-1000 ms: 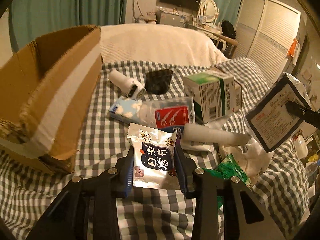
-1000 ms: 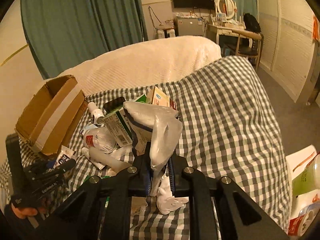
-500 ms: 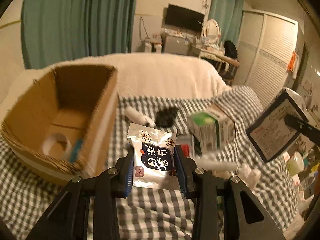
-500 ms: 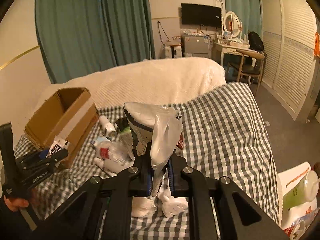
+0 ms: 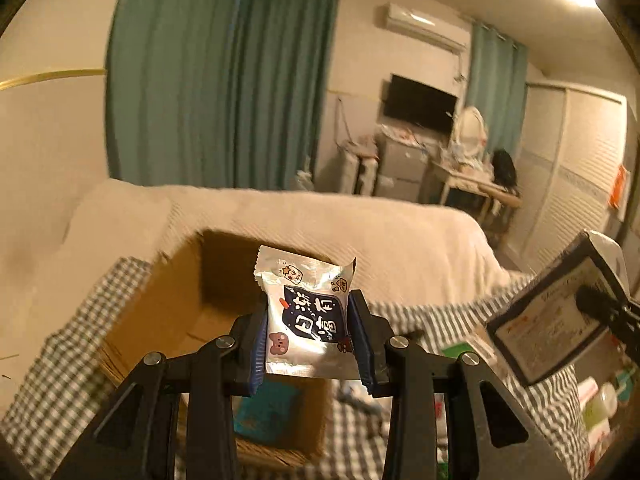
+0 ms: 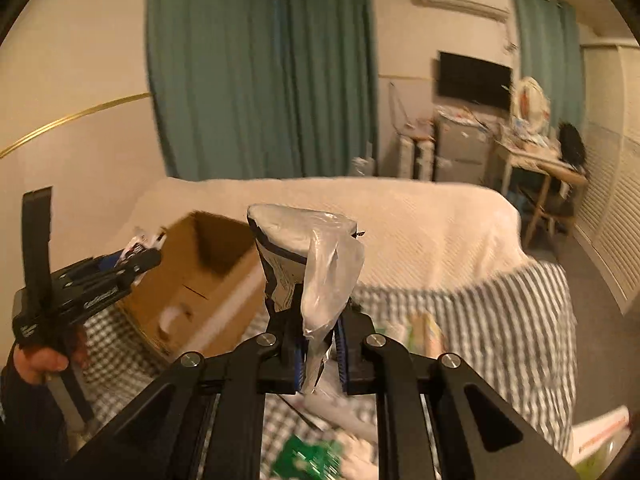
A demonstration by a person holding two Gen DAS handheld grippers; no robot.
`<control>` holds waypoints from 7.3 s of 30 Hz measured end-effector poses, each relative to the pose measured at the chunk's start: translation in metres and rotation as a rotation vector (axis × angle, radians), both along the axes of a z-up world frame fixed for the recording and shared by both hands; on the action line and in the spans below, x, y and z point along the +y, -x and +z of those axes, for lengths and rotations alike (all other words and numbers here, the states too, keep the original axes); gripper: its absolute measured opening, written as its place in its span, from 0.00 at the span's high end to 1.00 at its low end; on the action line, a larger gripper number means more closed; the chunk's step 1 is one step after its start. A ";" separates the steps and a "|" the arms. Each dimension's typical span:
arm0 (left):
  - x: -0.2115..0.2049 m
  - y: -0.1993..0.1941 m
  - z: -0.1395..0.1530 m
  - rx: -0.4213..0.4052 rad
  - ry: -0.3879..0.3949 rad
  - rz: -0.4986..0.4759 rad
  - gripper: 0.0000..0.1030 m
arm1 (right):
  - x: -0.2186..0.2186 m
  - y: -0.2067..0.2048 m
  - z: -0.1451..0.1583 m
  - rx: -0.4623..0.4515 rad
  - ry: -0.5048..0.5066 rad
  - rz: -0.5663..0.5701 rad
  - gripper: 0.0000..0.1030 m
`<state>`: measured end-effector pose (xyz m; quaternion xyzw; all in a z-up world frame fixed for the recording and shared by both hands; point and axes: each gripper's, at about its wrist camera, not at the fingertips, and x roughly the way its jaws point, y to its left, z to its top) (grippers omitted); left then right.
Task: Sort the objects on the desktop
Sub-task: 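Carry both packets over the cardboard box and open both tools to drop them, then move both tools back over the pile of items, then grasp the green packet with left tool while right tool grasps white ceramic figurine, then carry packet and figurine over the cardboard box and open both tools to drop them, then move both tools back over the pile of items, then grasp the white lace cloth with left tool while right tool grasps white plastic tube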
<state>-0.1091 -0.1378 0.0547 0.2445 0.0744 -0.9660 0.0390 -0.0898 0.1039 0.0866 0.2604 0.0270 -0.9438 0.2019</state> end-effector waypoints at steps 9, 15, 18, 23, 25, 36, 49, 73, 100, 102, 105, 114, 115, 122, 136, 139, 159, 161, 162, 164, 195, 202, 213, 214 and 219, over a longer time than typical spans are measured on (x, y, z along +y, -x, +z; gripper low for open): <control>-0.061 0.044 -0.001 0.004 -0.014 0.085 0.64 | -0.094 0.038 0.003 0.000 0.032 0.156 0.89; -0.099 0.078 -0.050 -0.081 -0.021 0.115 0.64 | -0.141 0.080 -0.024 -0.071 0.051 0.208 0.89; -0.110 0.087 -0.074 -0.128 -0.032 0.114 0.64 | -0.165 0.102 -0.047 -0.119 0.038 0.220 0.89; -0.110 0.095 -0.099 -0.182 -0.030 0.115 0.64 | -0.199 0.131 -0.092 -0.207 0.001 0.230 0.89; -0.110 0.096 -0.102 -0.190 -0.041 0.108 0.63 | -0.206 0.137 -0.104 -0.226 0.000 0.227 0.89; -0.094 0.074 -0.087 -0.171 0.055 0.173 0.09 | -0.203 0.142 -0.091 -0.210 0.040 0.149 0.49; -0.012 0.016 -0.037 -0.049 0.055 0.009 0.00 | -0.074 0.071 -0.021 -0.084 -0.008 0.003 0.49; 0.202 -0.029 -0.161 -0.411 0.019 -0.282 0.00 | 0.123 -0.020 -0.147 -0.349 -0.125 -0.208 0.45; 0.212 -0.029 -0.202 -0.465 0.134 -0.360 0.46 | 0.109 -0.009 -0.227 -0.492 -0.270 -0.235 0.51; 0.207 -0.030 -0.200 -0.461 0.113 -0.356 0.50 | 0.111 -0.009 -0.225 -0.484 -0.267 -0.239 0.51; 0.201 -0.031 -0.195 -0.457 0.099 -0.353 0.53 | 0.115 -0.013 -0.220 -0.465 -0.250 -0.250 0.51; 0.187 -0.036 -0.175 -0.413 0.079 -0.324 0.55 | 0.124 -0.029 -0.194 -0.413 -0.210 -0.272 0.51; 0.184 -0.037 -0.171 -0.404 0.073 -0.317 0.55 | 0.122 -0.031 -0.191 -0.405 -0.209 -0.274 0.51; 0.160 -0.034 -0.140 -0.333 0.067 -0.277 0.55 | 0.119 -0.035 -0.161 -0.376 -0.164 -0.250 0.51; 0.069 0.000 -0.044 -0.143 0.065 -0.108 0.55 | 0.049 0.001 -0.055 -0.192 -0.086 -0.096 0.51; 0.043 0.008 -0.029 -0.103 0.058 -0.065 0.55 | 0.021 0.014 -0.040 -0.149 -0.106 -0.059 0.51; -0.112 0.066 -0.099 -0.170 -0.046 0.128 0.55 | -0.203 0.146 -0.073 -0.226 -0.032 0.227 0.51; -0.114 0.065 -0.104 -0.173 -0.051 0.122 0.55 | -0.220 0.161 -0.089 -0.257 -0.035 0.218 0.51; -0.115 0.064 -0.106 -0.168 -0.046 0.118 0.55 | -0.226 0.166 -0.094 -0.267 -0.035 0.214 0.51; -0.121 0.063 -0.109 -0.166 -0.044 0.132 0.54 | -0.232 0.171 -0.106 -0.283 -0.026 0.205 0.51; 0.113 -0.019 -0.080 -0.159 0.004 -0.183 0.00 | 0.086 0.012 -0.095 -0.213 -0.094 -0.210 0.28; 0.218 -0.026 -0.145 -0.341 0.002 -0.342 0.00 | 0.131 0.006 -0.122 -0.256 -0.070 -0.267 0.28; 0.269 -0.014 -0.200 -0.454 0.068 -0.416 0.81 | 0.162 0.012 -0.158 -0.302 -0.007 -0.249 0.28; 0.267 -0.014 -0.199 -0.461 0.068 -0.423 0.82 | 0.162 0.013 -0.161 -0.306 -0.009 -0.244 0.28; 0.236 -0.016 -0.171 -0.398 0.056 -0.359 0.82 | 0.155 0.018 -0.171 -0.333 0.006 -0.163 0.28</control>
